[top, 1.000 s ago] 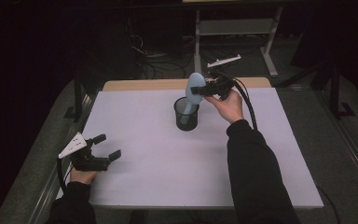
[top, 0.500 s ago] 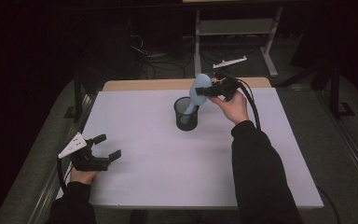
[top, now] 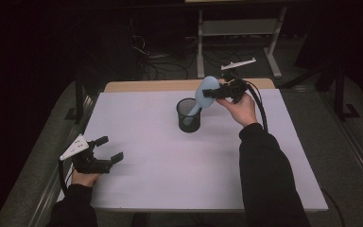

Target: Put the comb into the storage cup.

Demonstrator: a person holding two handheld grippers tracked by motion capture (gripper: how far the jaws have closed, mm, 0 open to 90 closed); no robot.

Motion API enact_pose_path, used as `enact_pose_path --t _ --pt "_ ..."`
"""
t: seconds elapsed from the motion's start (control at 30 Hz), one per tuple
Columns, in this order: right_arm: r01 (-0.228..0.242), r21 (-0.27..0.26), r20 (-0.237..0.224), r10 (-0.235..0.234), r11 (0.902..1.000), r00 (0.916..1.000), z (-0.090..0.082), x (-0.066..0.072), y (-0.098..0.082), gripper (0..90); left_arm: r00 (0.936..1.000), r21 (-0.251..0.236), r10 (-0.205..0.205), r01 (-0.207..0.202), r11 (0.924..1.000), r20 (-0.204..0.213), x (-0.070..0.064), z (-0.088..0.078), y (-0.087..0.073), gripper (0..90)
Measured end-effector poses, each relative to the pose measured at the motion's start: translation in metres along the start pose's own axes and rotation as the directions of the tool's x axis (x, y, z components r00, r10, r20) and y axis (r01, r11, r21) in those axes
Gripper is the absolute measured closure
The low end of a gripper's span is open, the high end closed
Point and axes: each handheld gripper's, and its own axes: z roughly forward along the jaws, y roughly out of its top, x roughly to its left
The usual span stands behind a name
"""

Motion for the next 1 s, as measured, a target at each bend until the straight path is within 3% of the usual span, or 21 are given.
enact_pose_path --t 0.57,0.87,1.0 --pt "0.011 -0.003 0.029 -0.011 0.9999 0.9995 -0.018 -0.007 -0.009 21.7 1.0 0.016 0.003 -0.003 0.9999 0.005 -0.001 0.002 -0.001 0.0" --pt "0.003 -0.043 0.007 -0.003 0.9991 1.0 -0.033 -0.015 -0.015 8.6 1.0 0.022 0.002 -0.003 0.9998 0.008 -0.002 0.003 -0.001 0.0" --pt "-0.006 -0.036 0.001 0.006 0.9993 1.0 -0.038 -0.019 -0.018 0.8 1.0 0.024 0.003 -0.003 0.9997 0.009 -0.002 0.004 -0.002 0.0"
